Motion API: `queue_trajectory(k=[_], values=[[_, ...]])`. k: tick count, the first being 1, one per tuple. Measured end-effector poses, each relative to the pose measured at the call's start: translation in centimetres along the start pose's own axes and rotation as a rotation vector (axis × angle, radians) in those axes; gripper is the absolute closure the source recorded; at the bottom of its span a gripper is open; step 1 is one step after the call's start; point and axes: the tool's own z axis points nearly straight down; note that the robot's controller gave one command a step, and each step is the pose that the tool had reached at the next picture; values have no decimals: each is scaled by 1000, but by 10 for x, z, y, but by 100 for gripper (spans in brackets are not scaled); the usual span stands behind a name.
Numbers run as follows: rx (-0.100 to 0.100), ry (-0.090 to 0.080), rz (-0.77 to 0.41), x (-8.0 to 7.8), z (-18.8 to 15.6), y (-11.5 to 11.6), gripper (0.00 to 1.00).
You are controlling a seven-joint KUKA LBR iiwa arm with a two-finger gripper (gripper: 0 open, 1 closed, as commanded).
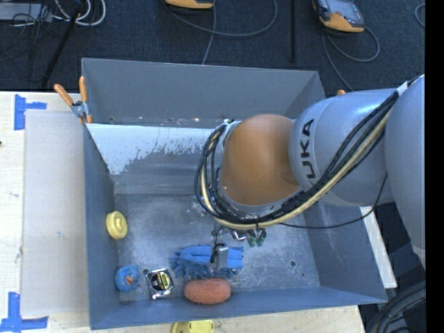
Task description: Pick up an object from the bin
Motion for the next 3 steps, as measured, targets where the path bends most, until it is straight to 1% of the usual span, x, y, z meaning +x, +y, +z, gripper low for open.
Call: queue_trajectory(k=[1,2,3], values=[[-1,-6,-111,57,34,4,100],[-1,-6,-110,57,34,4,100],[-1,3,-120,38,-67,-10,100]])
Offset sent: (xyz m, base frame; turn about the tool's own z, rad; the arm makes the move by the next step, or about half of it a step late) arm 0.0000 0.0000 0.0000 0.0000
